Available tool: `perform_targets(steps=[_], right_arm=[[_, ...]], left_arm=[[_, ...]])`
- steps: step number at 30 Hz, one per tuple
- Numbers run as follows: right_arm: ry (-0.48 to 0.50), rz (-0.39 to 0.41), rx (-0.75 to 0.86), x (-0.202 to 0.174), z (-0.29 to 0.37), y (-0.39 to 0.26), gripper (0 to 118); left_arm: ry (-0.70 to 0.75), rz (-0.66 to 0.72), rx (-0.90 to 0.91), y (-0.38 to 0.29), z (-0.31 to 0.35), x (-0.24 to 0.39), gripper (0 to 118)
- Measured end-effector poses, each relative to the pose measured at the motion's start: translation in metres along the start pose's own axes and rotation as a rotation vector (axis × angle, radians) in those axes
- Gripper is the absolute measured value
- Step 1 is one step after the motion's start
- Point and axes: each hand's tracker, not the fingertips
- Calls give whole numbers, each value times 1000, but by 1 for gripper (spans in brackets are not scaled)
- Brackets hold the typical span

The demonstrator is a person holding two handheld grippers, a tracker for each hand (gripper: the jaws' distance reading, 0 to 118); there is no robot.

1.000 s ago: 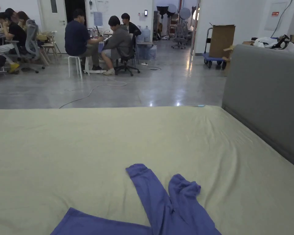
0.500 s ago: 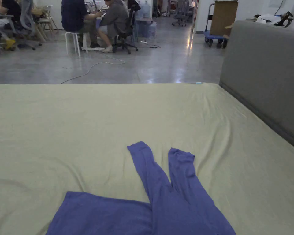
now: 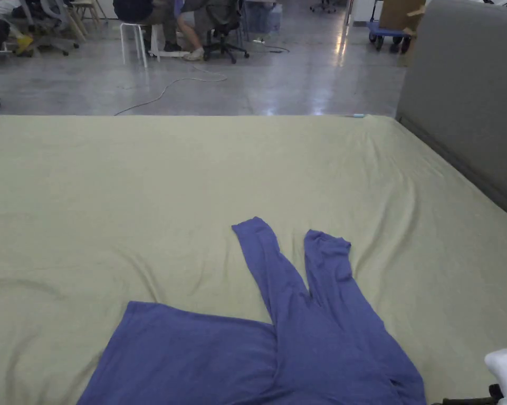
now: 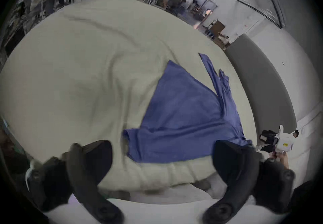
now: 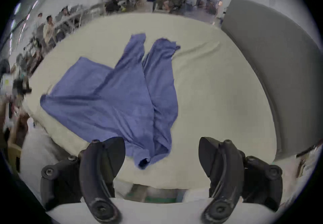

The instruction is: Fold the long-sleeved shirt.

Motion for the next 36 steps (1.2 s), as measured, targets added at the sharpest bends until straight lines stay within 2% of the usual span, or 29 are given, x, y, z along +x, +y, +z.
perform_targets(steps=[1,2,4,6,9,10,11,13,15,19,20,21,22,23,24,25,26,29,33,36], right_arm=[[17,-60,-17,-4,-3,-3,50],[43,-101,-43,-5,-10,-6,0],[128,-146,-95,-18,-31,-9,0],[151,-84,-105,-32,-50,-1,0],[145,33,-97,-60,-83,56,0],[154,63,-49,-75,-97,86,14],[162,94,-3,-83,-107,113,45],[189,120,67,-103,-146,180,115],[174,146,114,-114,-197,235,118],[84,121,-193,-129,-318,304,118],[51,112,-238,-129,-335,310,113],[6,108,-298,-128,-349,314,97],[-31,77,-337,-128,-350,311,53],[-4,55,-356,-127,-349,309,46],[9,67,-298,-127,-336,307,26],[20,131,-240,-129,-323,305,0],[46,195,-243,-127,-316,303,0],[54,251,-179,-121,-259,288,0],[167,233,-16,-102,-142,264,0],[207,252,70,-85,-49,222,0]], left_arm=[[17,7,4,-9,-5,4,0],[86,7,23,-15,-10,8,0],[214,-25,33,-15,-23,8,0],[136,-37,4,-7,-34,10,0],[106,-35,12,7,-35,21,0],[106,-47,15,14,-36,24,0],[110,-59,24,20,-39,27,0],[108,-82,48,30,-43,34,0],[94,-97,53,40,-54,37,0],[107,-126,24,53,-75,40,0],[36,-82,12,52,-79,43,0],[41,-88,10,53,-81,42,0],[37,-89,7,53,-82,41,0],[34,-88,4,53,-82,42,0],[57,-103,0,53,-82,40,0],[57,-103,-6,52,-83,40,0],[56,-103,-9,50,-84,39,0],[44,-80,-24,45,-84,35,0],[31,-73,-8,34,-65,40,0],[17,-86,13,28,-46,47,0]])
